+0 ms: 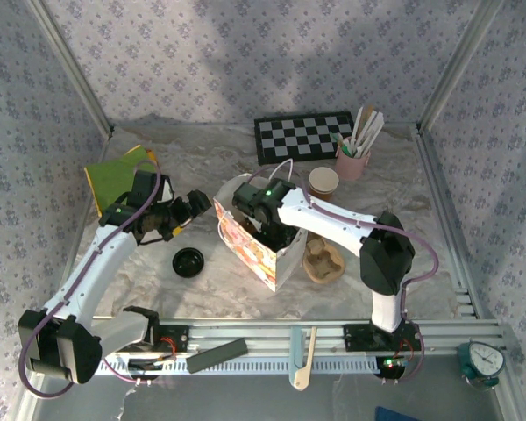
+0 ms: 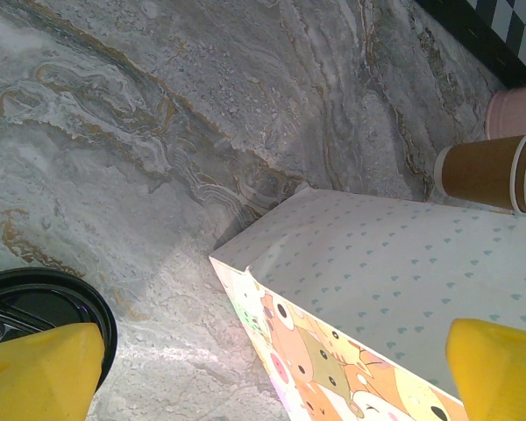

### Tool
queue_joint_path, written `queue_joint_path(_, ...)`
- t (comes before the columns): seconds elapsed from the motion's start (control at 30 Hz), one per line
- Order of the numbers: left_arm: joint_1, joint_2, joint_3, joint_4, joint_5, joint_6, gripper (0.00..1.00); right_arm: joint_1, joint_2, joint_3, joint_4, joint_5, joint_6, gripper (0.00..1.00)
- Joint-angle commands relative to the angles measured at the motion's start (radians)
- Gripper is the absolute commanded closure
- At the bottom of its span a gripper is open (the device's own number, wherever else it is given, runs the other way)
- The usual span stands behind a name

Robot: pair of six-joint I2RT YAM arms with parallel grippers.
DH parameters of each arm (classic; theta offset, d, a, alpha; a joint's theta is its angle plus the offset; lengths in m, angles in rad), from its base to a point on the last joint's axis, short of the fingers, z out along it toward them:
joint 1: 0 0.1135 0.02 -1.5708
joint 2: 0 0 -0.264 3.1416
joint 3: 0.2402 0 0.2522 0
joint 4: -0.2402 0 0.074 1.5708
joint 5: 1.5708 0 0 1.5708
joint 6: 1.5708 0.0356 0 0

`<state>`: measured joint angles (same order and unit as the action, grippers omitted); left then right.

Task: Pack the takeout coffee

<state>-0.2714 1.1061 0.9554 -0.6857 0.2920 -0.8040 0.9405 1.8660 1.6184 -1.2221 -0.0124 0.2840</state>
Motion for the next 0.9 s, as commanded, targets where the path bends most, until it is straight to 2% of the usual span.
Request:
queue_joint_path(0.0, -0.006, -0.028, 0.023, -0.024, 0.004, -0.001, 0.00, -0.001, 0.012, -0.039, 0.006, 0.008, 0.019, 0.41)
queue_joint_path(0.87, -0.008, -0.026, 0.026, -0.025, 0.004, -0.001, 0.00, -0.002, 0.009, -0.074, 0.030, 0.002, 0.027, 0.41)
